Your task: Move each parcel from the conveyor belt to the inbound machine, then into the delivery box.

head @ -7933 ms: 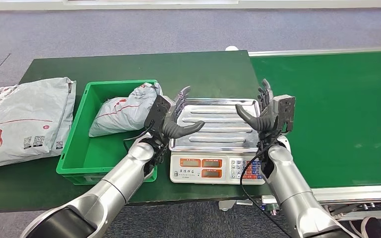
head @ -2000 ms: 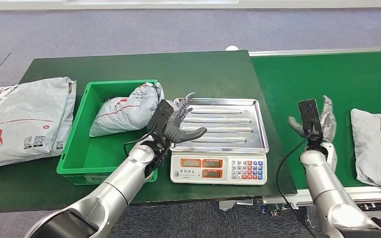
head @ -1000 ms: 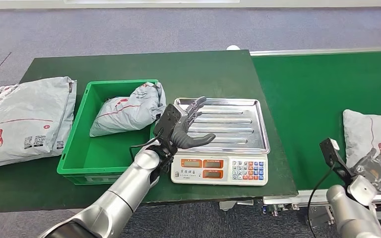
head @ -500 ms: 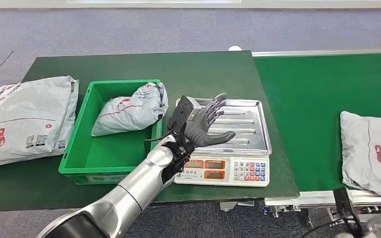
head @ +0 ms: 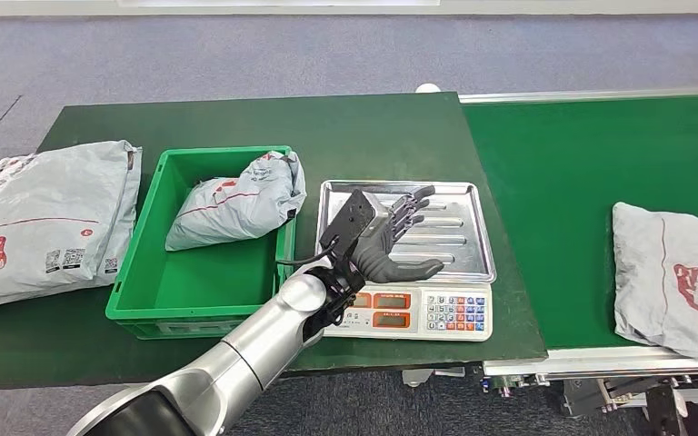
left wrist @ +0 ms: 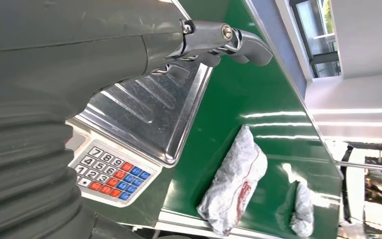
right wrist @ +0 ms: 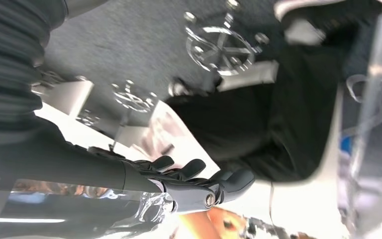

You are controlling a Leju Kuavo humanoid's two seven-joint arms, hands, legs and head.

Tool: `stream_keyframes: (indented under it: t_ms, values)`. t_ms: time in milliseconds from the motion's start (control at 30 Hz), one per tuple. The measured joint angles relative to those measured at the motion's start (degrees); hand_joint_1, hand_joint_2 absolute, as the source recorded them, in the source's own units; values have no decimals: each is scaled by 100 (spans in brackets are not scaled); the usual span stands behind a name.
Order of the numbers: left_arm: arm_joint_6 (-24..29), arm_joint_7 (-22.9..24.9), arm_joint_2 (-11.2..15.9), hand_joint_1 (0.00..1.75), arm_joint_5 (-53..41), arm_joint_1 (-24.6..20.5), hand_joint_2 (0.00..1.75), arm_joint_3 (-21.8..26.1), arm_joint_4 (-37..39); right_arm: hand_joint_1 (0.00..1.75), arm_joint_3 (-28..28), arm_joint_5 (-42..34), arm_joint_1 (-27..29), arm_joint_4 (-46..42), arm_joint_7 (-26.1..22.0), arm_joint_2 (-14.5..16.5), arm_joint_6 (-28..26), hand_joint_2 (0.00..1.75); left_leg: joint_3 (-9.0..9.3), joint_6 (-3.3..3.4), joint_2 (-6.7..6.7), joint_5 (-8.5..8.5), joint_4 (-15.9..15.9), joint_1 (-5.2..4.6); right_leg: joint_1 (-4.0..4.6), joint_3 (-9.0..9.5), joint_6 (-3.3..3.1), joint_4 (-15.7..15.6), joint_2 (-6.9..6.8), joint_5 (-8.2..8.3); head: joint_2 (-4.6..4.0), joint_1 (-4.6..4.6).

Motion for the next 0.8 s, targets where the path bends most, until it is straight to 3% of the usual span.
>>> stream_keyframes:
  t_ms: [267, 433, 800]
  values:
    - [-103, 44, 0, 0, -391, 5, 175, 236, 9, 0, 334, 0, -277, -824, -104, 108, 54, 175, 2, 3, 3, 3, 1, 0, -1, 1, 2, 0, 2, 2, 0, 0]
    - [-98, 58, 1, 0, -228, -23, 175, 255, 30, 0, 719, 1, -227, -1114, 537, 85, 75, 175, 2, 3, 4, 3, 1, -1, -1, 0, 2, 0, 4, 2, 0, 0]
    - [-202, -88, 5, 0, -262, -157, 175, 359, 211, 0, 1520, 2, -602, -511, 1002, -606, -67, 175, 2, 9, -1, 7, 1, -7, -7, 3, 10, 0, -2, 8, 0, 0]
